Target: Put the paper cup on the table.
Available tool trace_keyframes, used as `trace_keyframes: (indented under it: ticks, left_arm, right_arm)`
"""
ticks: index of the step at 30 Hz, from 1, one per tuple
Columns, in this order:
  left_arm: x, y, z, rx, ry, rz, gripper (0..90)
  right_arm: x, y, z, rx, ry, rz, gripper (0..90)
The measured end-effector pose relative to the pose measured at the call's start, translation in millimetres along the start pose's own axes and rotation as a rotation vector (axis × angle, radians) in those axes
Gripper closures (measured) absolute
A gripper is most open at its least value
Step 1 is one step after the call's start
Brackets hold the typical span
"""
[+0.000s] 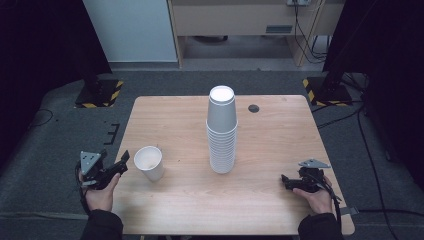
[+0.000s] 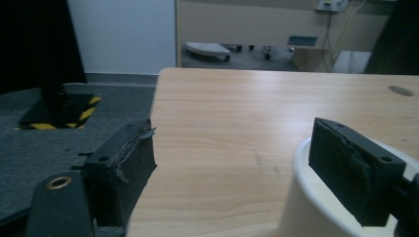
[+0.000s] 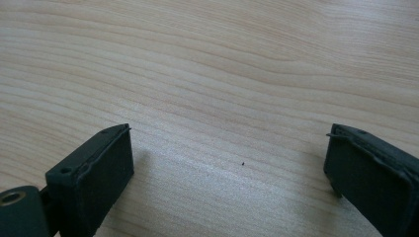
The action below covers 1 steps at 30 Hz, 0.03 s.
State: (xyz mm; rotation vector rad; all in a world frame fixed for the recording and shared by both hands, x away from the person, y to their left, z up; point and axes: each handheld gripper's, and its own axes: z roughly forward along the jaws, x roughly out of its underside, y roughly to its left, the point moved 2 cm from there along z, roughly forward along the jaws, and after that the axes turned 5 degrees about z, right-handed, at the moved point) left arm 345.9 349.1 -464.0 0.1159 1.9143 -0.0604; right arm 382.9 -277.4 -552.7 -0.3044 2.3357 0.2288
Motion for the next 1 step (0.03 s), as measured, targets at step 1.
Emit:
trace_keyframes:
  ticks: [1]
  left_arm:
    - [0.0, 0.0, 0.0, 0.0, 0.0, 0.0, 16.5]
  right_arm:
    - [0.0, 0.0, 0.0, 0.0, 0.0, 0.0, 5.2]
